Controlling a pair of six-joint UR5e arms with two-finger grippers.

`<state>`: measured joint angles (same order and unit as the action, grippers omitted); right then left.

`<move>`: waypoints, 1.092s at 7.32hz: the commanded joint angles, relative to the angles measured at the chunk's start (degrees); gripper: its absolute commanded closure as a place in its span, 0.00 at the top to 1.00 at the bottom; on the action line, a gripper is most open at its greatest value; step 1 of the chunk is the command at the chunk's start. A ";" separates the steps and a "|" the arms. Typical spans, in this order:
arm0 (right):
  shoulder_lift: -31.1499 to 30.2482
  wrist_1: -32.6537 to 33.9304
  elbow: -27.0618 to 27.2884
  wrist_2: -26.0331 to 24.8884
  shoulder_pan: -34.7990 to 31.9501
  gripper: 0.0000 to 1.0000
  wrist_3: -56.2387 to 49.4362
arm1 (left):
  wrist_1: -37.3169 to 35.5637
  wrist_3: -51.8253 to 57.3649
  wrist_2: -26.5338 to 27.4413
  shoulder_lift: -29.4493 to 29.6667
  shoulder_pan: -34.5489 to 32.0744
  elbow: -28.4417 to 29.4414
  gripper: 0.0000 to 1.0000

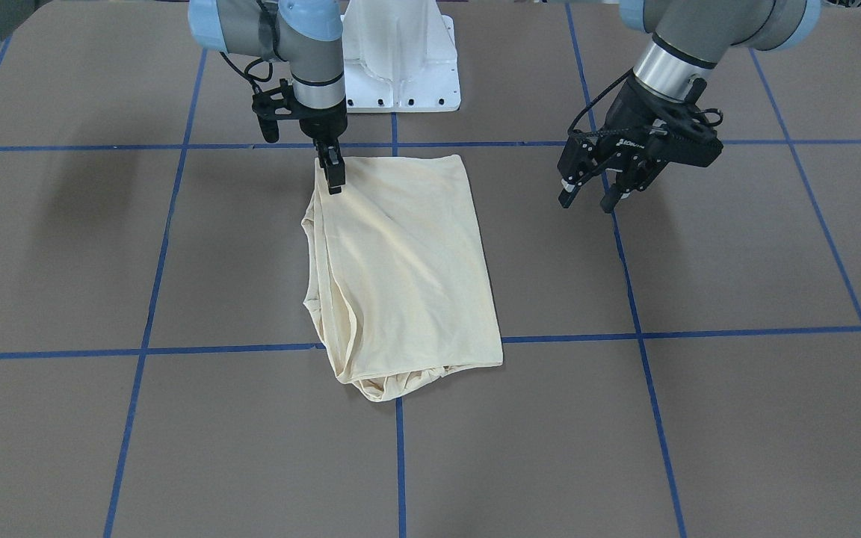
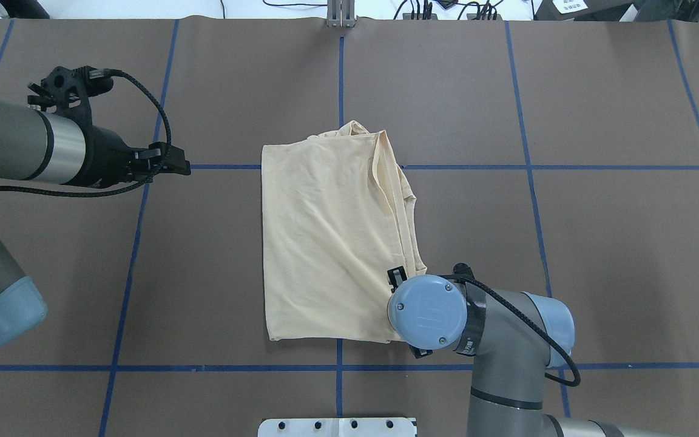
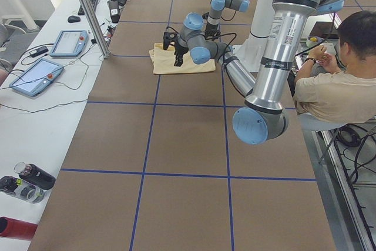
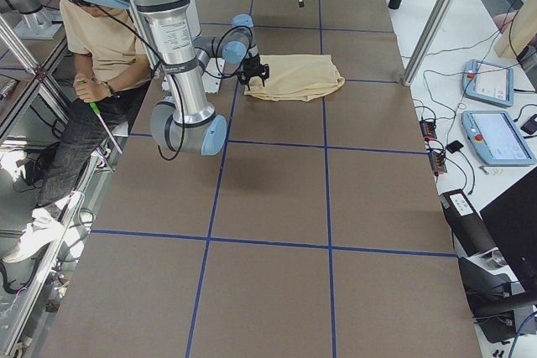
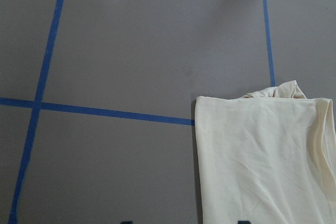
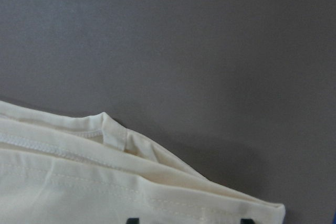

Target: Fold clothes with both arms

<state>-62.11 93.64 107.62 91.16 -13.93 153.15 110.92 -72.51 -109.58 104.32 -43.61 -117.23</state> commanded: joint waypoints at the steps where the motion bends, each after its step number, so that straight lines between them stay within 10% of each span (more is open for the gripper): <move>1: -0.64 0.05 0.74 -0.01 1.54 0.69 0.48 | 0.00 0.00 0.07 0.01 -0.07 -0.01 0.73; 8: -0.82 -0.38 0.22 -0.71 0.40 0.59 0.48 | 0.00 0.00 0.07 -0.17 -0.16 -0.01 0.73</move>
<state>-63.01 93.49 107.95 90.92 -13.17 153.56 110.92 -72.51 -109.51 104.17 -43.77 -117.24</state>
